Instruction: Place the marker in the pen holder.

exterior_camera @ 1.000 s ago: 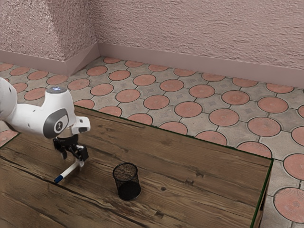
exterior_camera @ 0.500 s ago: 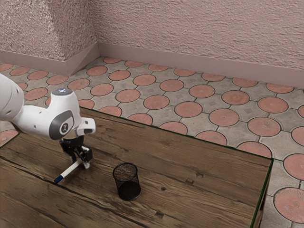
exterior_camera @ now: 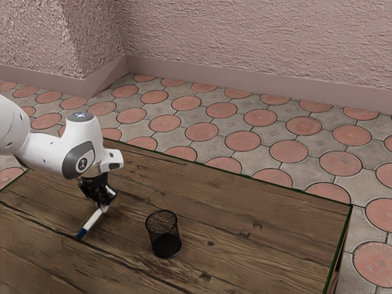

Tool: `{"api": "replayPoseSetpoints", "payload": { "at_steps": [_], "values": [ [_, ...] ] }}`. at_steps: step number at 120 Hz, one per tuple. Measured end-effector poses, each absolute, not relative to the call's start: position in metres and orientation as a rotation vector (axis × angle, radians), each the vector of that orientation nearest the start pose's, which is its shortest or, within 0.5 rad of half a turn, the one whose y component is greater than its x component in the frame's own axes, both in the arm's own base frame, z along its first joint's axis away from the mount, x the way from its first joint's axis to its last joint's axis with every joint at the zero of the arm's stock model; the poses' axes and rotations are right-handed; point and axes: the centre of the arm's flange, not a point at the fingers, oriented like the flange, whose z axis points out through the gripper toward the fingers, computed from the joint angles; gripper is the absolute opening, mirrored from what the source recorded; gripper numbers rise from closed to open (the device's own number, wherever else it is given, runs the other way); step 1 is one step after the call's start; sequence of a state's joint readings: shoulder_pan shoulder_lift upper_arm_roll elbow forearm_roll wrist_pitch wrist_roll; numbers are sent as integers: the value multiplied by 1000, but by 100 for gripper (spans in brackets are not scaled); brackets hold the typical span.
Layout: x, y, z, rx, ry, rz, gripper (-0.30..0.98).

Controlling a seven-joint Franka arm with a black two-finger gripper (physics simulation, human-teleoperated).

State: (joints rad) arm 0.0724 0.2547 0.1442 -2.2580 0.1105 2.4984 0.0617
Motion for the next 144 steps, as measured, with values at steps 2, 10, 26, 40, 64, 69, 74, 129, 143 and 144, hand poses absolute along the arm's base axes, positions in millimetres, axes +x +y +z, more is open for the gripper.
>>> {"api": "replayPoseSetpoints", "payload": {
  "at_steps": [2,10,26,40,64,69,74,129,143,144],
  "values": [
    [526,116,249,-3044,-99,41,-10],
    [526,117,250,-3054,-112,38,-10],
    [528,116,264,-3064,-111,2,-10],
    [529,112,293,-3068,-94,-51,-10],
    [544,90,376,-3063,-8,-179,-10],
    [552,79,393,-3058,31,-203,-10],
    [557,66,405,-3055,74,-216,-10],
    [555,-75,444,-3045,440,-200,-10],
    [546,-100,443,-3053,486,-160,-10],
    [546,-102,443,-3053,490,-158,-10]
  ]
}}
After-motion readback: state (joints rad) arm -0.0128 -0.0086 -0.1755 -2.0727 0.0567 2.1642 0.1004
